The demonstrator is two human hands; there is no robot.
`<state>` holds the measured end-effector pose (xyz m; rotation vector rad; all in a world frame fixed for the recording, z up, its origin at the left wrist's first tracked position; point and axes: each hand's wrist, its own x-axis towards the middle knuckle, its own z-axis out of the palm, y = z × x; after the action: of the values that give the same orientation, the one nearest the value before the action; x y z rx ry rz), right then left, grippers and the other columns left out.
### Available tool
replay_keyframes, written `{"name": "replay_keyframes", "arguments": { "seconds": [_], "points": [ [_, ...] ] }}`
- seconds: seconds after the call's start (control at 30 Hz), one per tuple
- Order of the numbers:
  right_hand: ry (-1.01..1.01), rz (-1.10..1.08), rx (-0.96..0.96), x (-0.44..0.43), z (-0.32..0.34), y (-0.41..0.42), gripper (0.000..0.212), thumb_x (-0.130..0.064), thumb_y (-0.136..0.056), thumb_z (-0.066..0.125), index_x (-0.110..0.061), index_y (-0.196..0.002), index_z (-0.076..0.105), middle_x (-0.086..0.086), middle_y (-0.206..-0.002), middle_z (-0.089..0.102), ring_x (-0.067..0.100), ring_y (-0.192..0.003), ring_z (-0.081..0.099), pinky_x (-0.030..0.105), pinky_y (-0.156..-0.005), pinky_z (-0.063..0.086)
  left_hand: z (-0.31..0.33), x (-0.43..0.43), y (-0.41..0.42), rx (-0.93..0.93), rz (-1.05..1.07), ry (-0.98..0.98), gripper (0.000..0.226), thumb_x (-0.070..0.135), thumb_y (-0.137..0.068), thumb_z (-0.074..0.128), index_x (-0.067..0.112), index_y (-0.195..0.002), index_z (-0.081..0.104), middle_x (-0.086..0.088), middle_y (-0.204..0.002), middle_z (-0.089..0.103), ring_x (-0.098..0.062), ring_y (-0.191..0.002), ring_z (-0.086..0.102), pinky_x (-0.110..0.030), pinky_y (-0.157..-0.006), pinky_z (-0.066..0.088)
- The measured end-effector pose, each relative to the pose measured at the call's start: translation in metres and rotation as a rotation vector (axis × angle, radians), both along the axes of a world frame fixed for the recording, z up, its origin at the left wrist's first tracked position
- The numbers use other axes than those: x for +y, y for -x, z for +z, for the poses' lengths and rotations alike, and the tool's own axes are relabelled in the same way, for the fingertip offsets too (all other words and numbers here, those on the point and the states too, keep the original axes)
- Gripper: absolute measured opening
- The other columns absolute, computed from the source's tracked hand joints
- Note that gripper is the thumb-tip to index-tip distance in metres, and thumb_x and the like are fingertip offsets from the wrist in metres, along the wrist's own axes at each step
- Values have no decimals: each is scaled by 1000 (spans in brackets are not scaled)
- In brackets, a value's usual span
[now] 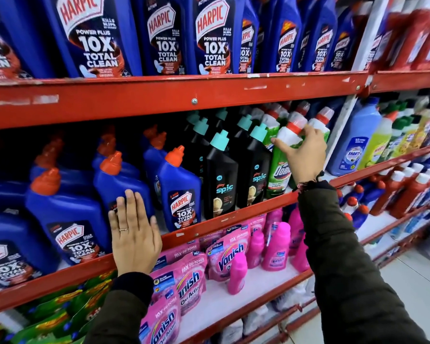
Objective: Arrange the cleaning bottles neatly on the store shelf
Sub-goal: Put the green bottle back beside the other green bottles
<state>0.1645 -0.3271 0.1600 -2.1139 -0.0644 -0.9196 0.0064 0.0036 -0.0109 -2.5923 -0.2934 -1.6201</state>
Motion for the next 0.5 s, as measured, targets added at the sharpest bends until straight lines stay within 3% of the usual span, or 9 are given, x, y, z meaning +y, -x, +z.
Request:
{"name": "replay_keyframes", "arguments": {
  "seconds": [0.13,0.27,0.33,0.5],
  "points": [
    [0,46,8,6,-7,-10,77,-46,-93,75,-1,-149,47,21,-137,56,34,-127,56,36,-99,44,0,0,1,4,0,-2,73,26,-106,35,3,-165,0,-12,-173,-9,-27,-161,-9,-45,-131,-4],
    [-13,75,-44,12,-22,-9,71,-37,-101,67,-3,-156,38,18,-150,51,31,-138,52,35,-106,43,1,-1,2,18,7,5,74,27,-105,35,3,-165,-1,-11,-173,-10,-26,-161,-10,-44,-131,-6],
    [-63,83,-101,14,-33,-6,68,-36,-104,63,-3,-158,36,16,-156,48,31,-147,45,41,-117,43,2,-1,4,25,16,-3,74,27,-105,35,2,-165,-1,-12,-173,-11,-26,-161,-11,-45,-131,-6],
    [-101,96,-188,33,-68,19,59,-38,-109,51,-9,-158,36,10,-171,32,32,-165,14,55,-134,15,3,-6,13,49,55,-3,76,27,-104,37,3,-165,-1,-13,-173,-8,-27,-161,-8,-45,-131,-4]
  ]
}}
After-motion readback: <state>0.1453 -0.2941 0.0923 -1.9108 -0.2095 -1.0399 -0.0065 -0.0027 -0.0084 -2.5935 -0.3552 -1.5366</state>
